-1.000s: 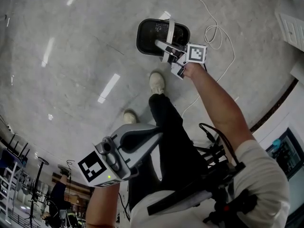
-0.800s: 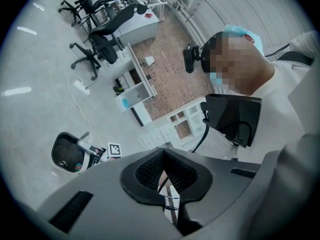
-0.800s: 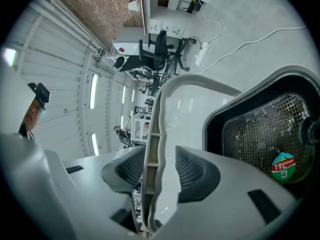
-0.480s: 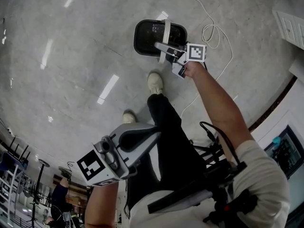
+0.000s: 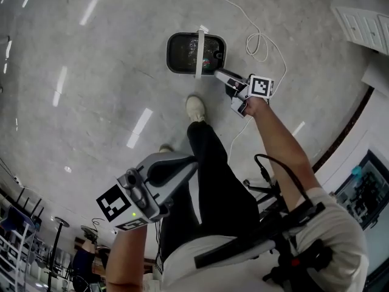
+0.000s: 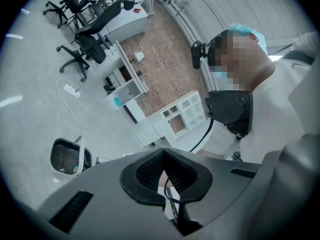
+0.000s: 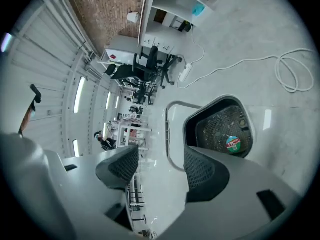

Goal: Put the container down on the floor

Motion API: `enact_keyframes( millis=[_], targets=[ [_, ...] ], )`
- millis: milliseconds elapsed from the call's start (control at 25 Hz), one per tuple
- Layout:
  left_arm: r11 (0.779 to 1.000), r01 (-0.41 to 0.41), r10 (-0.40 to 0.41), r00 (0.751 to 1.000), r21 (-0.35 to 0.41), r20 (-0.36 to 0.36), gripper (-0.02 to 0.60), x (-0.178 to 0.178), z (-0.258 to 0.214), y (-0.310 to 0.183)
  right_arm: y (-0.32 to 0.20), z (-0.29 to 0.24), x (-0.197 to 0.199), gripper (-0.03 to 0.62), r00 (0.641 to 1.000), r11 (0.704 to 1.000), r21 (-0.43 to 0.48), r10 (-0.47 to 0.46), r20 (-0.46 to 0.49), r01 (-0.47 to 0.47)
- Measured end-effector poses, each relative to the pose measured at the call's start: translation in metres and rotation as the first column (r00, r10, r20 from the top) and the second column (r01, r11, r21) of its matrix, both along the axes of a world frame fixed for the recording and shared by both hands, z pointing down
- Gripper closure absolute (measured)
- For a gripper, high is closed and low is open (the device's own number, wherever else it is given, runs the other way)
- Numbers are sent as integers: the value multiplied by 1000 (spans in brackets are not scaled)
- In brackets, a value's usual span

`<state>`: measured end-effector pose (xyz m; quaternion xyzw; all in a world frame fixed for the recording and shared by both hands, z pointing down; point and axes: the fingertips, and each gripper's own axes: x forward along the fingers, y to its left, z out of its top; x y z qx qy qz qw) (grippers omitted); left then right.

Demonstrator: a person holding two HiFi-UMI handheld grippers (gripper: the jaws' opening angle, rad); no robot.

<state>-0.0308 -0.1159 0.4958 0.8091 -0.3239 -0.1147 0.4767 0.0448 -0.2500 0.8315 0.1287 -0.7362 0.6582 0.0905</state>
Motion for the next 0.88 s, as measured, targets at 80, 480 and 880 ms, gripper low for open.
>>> enact_keyframes(
  millis=[80, 480, 880],
  targets=[
    [1000, -18, 18, 1000, 21, 12, 572, 1, -16, 9, 14, -24, 12, 354, 999, 999, -22, 41, 5, -41],
    [985, -125, 116, 990, 116, 85, 572, 2, -111, 103, 130, -191, 38, 576, 998, 993, 114, 32, -61, -24],
    [961, -199, 170, 973, 194, 158, 572, 7, -195, 207, 260, -404, -2, 577, 993, 912, 396, -121, 6, 109]
  ],
)
